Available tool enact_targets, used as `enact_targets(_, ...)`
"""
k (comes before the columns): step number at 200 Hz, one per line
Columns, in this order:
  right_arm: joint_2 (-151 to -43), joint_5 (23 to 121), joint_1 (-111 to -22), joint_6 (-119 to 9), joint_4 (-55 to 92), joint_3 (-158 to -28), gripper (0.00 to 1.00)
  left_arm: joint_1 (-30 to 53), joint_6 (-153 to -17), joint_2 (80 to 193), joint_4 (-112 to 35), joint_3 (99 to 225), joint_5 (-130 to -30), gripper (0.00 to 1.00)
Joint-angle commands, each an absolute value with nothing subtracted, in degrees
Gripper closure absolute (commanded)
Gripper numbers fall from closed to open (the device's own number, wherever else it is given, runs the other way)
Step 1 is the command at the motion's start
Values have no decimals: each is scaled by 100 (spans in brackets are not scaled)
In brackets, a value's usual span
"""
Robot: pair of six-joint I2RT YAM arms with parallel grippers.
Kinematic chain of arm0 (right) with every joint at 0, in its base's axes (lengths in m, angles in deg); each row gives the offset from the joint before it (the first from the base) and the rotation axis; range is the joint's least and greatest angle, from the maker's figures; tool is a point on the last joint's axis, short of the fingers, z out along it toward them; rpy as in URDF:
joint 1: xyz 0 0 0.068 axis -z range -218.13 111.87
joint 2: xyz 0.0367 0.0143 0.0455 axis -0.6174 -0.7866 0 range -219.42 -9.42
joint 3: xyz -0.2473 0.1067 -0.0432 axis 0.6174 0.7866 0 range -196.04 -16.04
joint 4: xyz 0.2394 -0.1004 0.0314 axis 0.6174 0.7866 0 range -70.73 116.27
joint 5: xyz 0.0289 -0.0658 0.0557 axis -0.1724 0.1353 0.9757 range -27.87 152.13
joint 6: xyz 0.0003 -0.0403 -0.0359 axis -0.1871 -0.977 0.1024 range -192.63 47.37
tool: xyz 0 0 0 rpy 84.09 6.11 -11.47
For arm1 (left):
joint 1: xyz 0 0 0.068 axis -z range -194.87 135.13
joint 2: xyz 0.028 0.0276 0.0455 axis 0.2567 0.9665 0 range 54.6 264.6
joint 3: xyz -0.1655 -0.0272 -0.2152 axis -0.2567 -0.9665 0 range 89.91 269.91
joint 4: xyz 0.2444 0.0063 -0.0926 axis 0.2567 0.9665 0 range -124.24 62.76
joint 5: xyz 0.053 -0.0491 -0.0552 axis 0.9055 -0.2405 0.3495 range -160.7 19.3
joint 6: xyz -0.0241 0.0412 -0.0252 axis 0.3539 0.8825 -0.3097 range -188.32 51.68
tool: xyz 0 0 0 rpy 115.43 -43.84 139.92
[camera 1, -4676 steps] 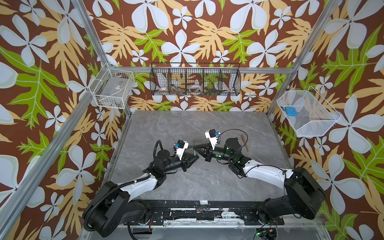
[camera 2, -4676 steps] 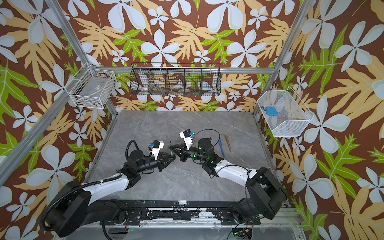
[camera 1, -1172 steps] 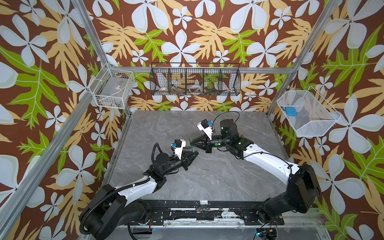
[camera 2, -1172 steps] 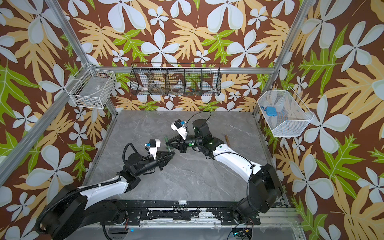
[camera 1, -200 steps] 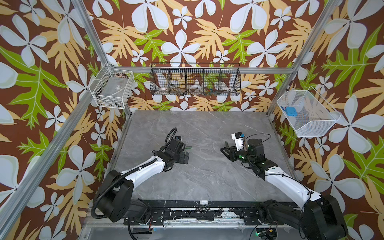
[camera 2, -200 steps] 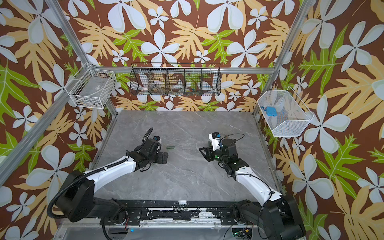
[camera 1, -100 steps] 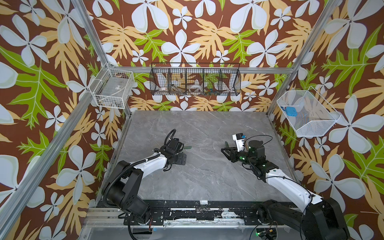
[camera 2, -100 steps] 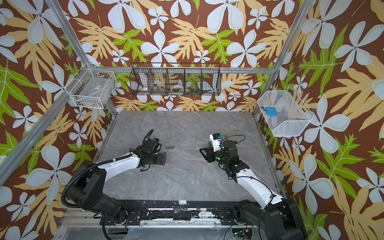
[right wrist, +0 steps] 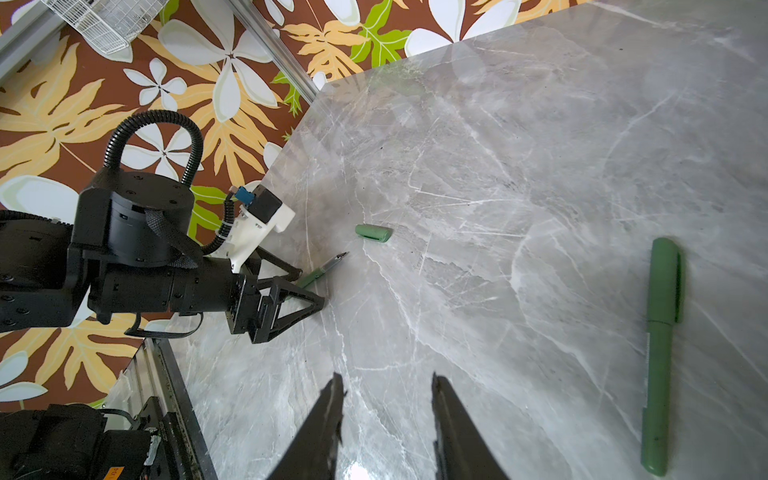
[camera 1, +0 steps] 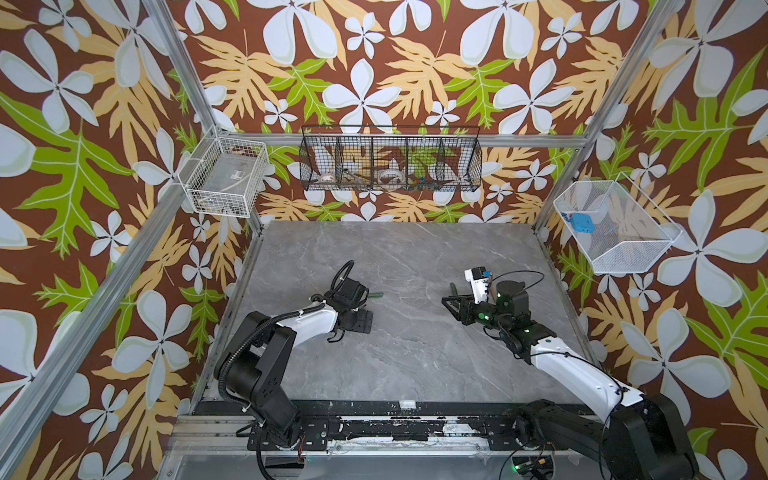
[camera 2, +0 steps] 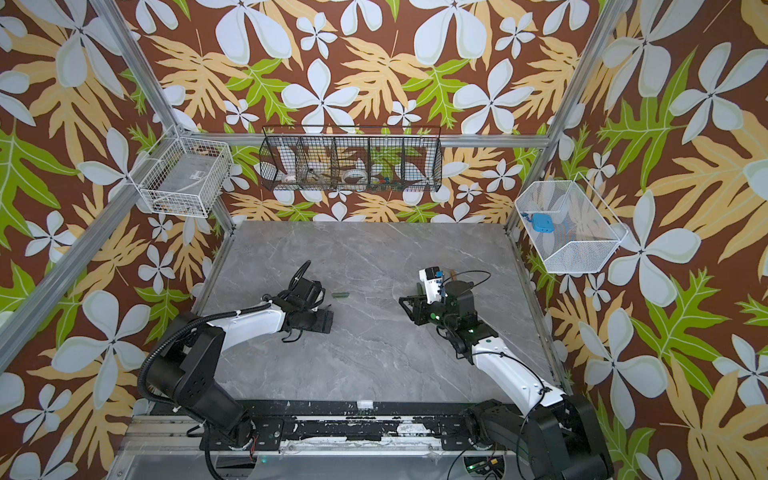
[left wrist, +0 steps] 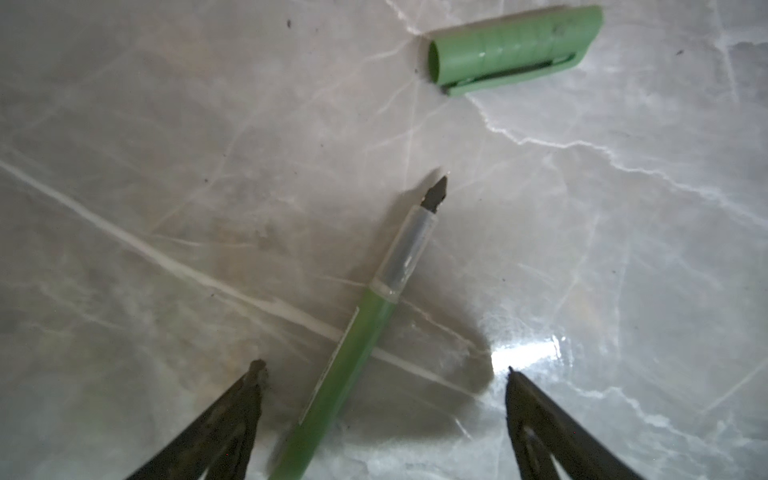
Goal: Insert the pens into the pen caps
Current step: 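Lower the left gripper onto the green fountain pen and close on it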
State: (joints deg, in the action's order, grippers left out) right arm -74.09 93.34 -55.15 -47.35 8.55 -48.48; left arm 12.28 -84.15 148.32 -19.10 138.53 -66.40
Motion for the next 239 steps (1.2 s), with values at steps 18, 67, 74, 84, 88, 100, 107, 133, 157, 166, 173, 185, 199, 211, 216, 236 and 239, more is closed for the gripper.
enact_targets(18, -7376, 9248, -5515, -4777, 732, -4797, 64, 1213, -8422, 14832, -1766, 13879, -6699, 16)
enact_targets(67, -7205, 9145, -5516, -4767, 719, -4648, 64, 1211, -8540, 14613, -1767, 13659, -6953, 56)
enact_targets(74, -7200, 9137, -5516, -4758, 706, -4627, 64, 1211, -8567, 14589, -1767, 13634, -6959, 65)
enact_targets(84, -7199, 9128, -5512, -4755, 706, -4612, 64, 1212, -8567, 14558, -1783, 13601, -7012, 68)
enact_targets(88, -7200, 9123, -5515, -4754, 710, -4613, 64, 1212, -8570, 14544, -1773, 13593, -7025, 68)
enact_targets(100, -7192, 9123, -5515, -4725, 706, -4596, 64, 1211, -8587, 14506, -1779, 13570, -7042, 67)
enact_targets(107, -7191, 9123, -5510, -4710, 701, -4592, 64, 1221, -8597, 14482, -1772, 13546, -7040, 65)
enact_targets(133, -7174, 9139, -5515, -4681, 669, -4571, 64, 1231, -8626, 14408, -1790, 13500, -7052, 60)
enact_targets(157, -7191, 9148, -5518, -4645, 644, -4559, 64, 1306, -8556, 14447, -1798, 13532, -7038, 58)
enact_targets(166, -7183, 9149, -5517, -4644, 649, -4557, 64, 1346, -8518, 14482, -1802, 13547, -7055, 58)
enact_targets(173, -7174, 9153, -5511, -4637, 651, -4557, 64, 1379, -8511, 14514, -1798, 13567, -7065, 58)
enact_targets(185, -7150, 9145, -5518, -4629, 642, -4544, 64, 1419, -8456, 14569, -1816, 13579, -7070, 58)
enact_targets(199, -7146, 9124, -5516, -4623, 632, -4523, 64, 1448, -8442, 14628, -1856, 13587, -7082, 59)
enact_targets(211, -7149, 9123, -5518, -4613, 628, -4529, 64, 1458, -8423, 14670, -1830, 13604, -7081, 59)
enact_targets(216, -7147, 9123, -5514, -4609, 627, -4514, 64, 1457, -8422, 14680, -1821, 13607, -7070, 59)
enact_targets(236, -7139, 9124, -5511, -4582, 610, -4498, 64, 1457, -8448, 14664, -1826, 13597, -7069, 61)
enact_targets(239, -7134, 9119, -5516, -4584, 609, -4496, 64, 1457, -8449, 14663, -1828, 13596, -7076, 61)
